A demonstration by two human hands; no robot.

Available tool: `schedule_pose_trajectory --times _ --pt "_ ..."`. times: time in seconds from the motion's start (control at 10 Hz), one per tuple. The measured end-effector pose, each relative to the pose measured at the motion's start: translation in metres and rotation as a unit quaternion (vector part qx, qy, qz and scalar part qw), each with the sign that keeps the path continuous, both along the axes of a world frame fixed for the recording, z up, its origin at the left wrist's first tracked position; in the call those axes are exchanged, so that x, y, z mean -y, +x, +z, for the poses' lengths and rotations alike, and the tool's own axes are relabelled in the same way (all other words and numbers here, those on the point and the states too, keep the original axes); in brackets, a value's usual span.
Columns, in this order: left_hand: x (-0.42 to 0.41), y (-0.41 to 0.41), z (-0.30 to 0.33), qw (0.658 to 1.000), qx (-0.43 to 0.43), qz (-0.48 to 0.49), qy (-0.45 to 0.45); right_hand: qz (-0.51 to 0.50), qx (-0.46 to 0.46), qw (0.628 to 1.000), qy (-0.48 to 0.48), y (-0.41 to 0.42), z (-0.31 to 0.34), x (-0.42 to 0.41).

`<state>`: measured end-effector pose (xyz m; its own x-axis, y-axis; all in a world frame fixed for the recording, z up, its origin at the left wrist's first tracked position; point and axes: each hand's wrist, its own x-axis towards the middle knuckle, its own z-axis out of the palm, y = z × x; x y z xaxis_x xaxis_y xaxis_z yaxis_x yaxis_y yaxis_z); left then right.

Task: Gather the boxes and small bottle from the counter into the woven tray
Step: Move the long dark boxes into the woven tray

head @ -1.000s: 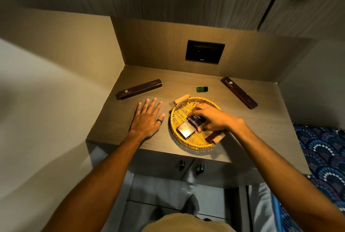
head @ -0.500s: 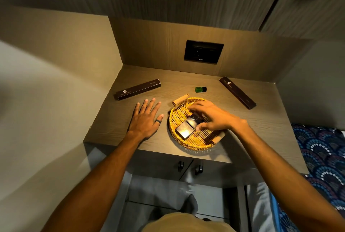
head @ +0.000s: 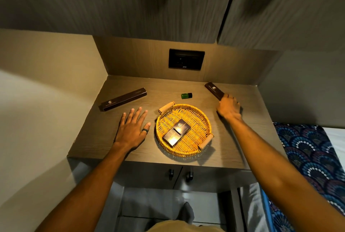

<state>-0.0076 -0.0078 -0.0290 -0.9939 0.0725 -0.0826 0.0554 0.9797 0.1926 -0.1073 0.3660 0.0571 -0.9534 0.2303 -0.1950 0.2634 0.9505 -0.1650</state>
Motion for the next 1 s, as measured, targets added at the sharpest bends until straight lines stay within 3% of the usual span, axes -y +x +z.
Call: schedule_pose_trajectory --times 0.1,0.2,0.3,0.4,0.5,0.6,1.0 --pt "0.000 0.000 0.001 1.000 0.001 0.000 0.002 -0.021 -0.025 0.999 0.015 -0.003 0.001 -0.002" --pt "-0.001 0.001 0.003 1.000 0.000 -0.002 0.005 -0.048 -0.103 0.993 -0.018 -0.004 0.009 -0.016" --pt "-0.002 0.000 0.005 1.000 0.000 -0.003 0.005 -0.008 -0.184 0.980 -0.081 -0.004 0.021 -0.025" --pt "-0.002 0.002 0.005 1.000 0.004 -0.001 0.001 0.216 -0.206 0.942 -0.151 0.000 0.041 -0.026" --pt "-0.002 0.003 0.006 1.000 0.009 -0.001 0.000 0.368 -0.120 0.913 -0.132 0.010 0.049 -0.018" --pt "-0.003 0.003 0.007 1.000 0.012 -0.002 -0.003 0.455 -0.006 0.888 -0.067 0.028 0.047 -0.005" --pt "-0.003 0.004 0.008 1.000 0.014 -0.003 -0.006 0.502 0.027 0.863 0.049 0.056 0.023 0.011"
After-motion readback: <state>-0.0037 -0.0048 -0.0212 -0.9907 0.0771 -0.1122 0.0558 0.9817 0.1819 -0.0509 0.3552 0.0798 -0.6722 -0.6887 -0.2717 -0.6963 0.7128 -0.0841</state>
